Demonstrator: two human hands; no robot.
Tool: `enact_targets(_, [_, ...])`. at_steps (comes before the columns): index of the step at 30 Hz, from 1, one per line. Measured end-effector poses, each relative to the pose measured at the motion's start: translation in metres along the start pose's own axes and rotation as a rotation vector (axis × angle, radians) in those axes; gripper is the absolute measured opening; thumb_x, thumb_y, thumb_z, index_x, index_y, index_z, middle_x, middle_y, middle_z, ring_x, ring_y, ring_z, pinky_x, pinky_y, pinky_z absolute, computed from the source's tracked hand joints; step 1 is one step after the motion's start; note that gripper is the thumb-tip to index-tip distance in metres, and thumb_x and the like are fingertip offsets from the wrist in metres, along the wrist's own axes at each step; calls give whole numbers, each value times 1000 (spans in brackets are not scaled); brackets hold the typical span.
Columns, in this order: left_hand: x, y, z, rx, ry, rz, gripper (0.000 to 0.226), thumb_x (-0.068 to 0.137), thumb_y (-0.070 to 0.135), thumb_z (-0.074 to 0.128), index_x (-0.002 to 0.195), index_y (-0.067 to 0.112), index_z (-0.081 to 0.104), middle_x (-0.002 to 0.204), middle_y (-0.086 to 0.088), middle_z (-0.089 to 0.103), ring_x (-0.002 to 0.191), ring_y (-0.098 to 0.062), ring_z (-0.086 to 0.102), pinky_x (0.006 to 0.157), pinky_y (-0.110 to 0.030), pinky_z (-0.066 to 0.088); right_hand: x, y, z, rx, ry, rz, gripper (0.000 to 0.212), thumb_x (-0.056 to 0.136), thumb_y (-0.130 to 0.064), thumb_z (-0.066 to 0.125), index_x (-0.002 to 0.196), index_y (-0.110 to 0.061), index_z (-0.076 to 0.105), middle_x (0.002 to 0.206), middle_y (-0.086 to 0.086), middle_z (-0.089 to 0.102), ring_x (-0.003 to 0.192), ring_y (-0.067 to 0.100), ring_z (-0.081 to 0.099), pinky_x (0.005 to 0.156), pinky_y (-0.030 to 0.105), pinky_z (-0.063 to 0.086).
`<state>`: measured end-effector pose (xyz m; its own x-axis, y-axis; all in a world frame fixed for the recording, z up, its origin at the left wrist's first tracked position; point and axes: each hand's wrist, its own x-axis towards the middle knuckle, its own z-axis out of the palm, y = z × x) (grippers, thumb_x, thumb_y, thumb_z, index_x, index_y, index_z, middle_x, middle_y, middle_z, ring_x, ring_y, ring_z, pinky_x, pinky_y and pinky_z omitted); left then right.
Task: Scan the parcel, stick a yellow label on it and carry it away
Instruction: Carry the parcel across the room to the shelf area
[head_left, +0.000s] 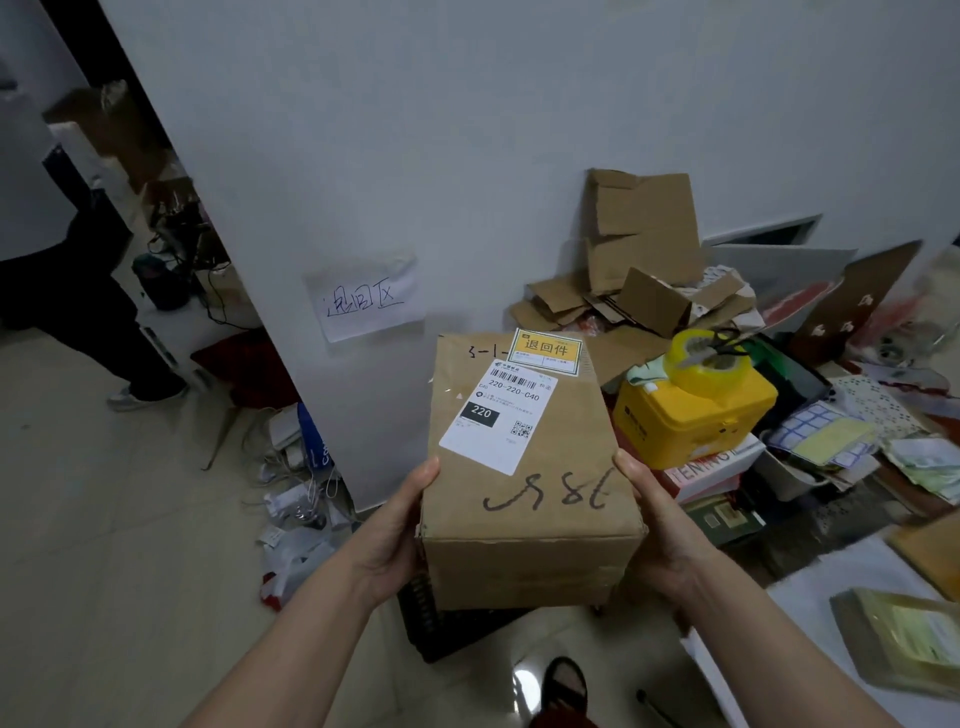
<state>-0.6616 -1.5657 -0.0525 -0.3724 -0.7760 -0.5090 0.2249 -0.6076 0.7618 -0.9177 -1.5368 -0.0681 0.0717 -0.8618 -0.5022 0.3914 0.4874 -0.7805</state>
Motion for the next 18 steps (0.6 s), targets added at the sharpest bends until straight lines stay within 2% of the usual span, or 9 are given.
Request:
enact_targets(2, [27,7,0,-21,4,5,78,34,58,87,103,24,76,119,-10,70,114,-28,61,104,-45,42,27,-16,-4,-3,-22,-3,70,36,-62,83,97,-29,75,103,10,76,108,33,63,98,51,43])
enact_targets(5, [67,20,0,-61,31,-4,77,33,57,87,102,24,76,119,-10,70,110,-27,64,99,-43,44,72,-34,-15,-6,-12,32,60,58,-56,75,111,-27,68,102,8,76,108,33,63,94,49,46])
enact_targets(8, [103,28,-3,-78,57,-8,77,36,56,88,103,22,76,117,-10,71,103,-23,69,92,-40,47,120,-48,-27,-72,-74,81,72,47,-63,80,110,-32,70,114,9,72,114,33,60,103,55,40])
enact_targets(10, [126,29,-8,-108,94,-20,72,47,56,84,108,21,74,117,-10,70,104,-23,68,91,-39,47,149,-51,-32,-109,-100,119,69,44,-66,80,106,-35,72,116,8,72,116,32,60,105,54,39])
enact_targets(13, [160,25,-19,-171,169,-56,52,79,47,58,121,17,64,121,-10,69,110,-24,64,94,-38,46,189,-47,-39,-141,-119,169,65,50,-69,75,108,-40,70,120,4,70,119,29,58,105,54,39])
enact_targets(16, [186,16,-37,-138,195,-124,40,91,43,43,115,21,66,115,-6,72,100,-19,70,81,-34,50,224,-30,-49,-197,-143,200,62,65,-67,65,121,-42,61,126,0,66,122,26,56,104,54,40])
enact_targets(18, [203,6,-55,-103,205,-182,40,95,43,37,121,24,61,116,-3,72,100,-17,70,74,-30,53,246,-17,-53,-228,-153,235,65,66,-66,65,126,-42,57,128,-2,65,122,24,56,102,53,42])
